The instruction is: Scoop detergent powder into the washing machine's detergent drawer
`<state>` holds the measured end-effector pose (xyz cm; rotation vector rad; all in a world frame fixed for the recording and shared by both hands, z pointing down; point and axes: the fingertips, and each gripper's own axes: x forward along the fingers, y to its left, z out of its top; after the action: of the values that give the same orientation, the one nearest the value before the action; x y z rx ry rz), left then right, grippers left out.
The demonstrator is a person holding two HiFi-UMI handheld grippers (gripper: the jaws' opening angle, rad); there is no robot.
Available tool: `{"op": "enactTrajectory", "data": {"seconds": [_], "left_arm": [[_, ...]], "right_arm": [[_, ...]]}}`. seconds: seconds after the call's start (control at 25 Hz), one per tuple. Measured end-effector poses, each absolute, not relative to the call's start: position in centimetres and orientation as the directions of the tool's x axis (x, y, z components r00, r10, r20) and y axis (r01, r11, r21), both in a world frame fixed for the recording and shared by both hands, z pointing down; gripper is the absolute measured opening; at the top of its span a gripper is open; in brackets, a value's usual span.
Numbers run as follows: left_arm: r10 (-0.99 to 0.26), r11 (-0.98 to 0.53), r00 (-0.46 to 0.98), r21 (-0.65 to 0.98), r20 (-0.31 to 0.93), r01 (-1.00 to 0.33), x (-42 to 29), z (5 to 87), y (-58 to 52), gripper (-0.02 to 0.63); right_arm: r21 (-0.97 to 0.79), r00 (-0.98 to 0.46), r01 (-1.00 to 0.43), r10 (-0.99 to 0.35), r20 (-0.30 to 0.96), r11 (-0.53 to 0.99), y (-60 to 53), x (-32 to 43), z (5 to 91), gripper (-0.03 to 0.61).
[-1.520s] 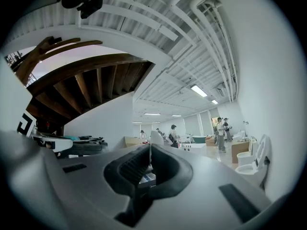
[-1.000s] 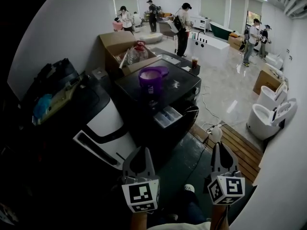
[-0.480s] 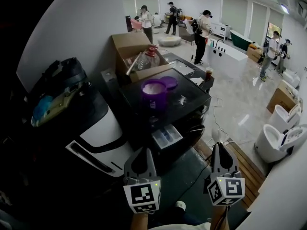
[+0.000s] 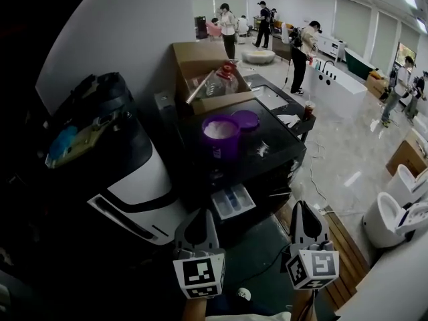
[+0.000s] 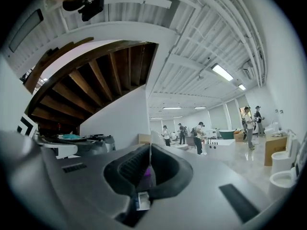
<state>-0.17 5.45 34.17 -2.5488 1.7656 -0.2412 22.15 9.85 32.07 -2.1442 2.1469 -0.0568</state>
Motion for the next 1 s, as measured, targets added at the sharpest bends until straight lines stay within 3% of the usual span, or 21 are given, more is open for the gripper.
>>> {"op": "enactTrajectory", "data": {"seconds": [0.48,1.0], "left_arm": [[-0.948,-0.307,0.293,-0.116,0.123,-0.944,-0.4,35.2,-0.3,0.009],[-0.941,-0.333,0.323,-0.099,0.102,-0.938,0.5,34.4,-15.5,0.009]], "right_arm": [[-0.102,-0.073,-0.992,-0.997,-0.031,0.076,2.8,21.5,33.3,0.020],[-0.067,-0.089,-0.994,-0.996,-0.030,0.091,-12.0,20.6,32.2,0.020]]}}
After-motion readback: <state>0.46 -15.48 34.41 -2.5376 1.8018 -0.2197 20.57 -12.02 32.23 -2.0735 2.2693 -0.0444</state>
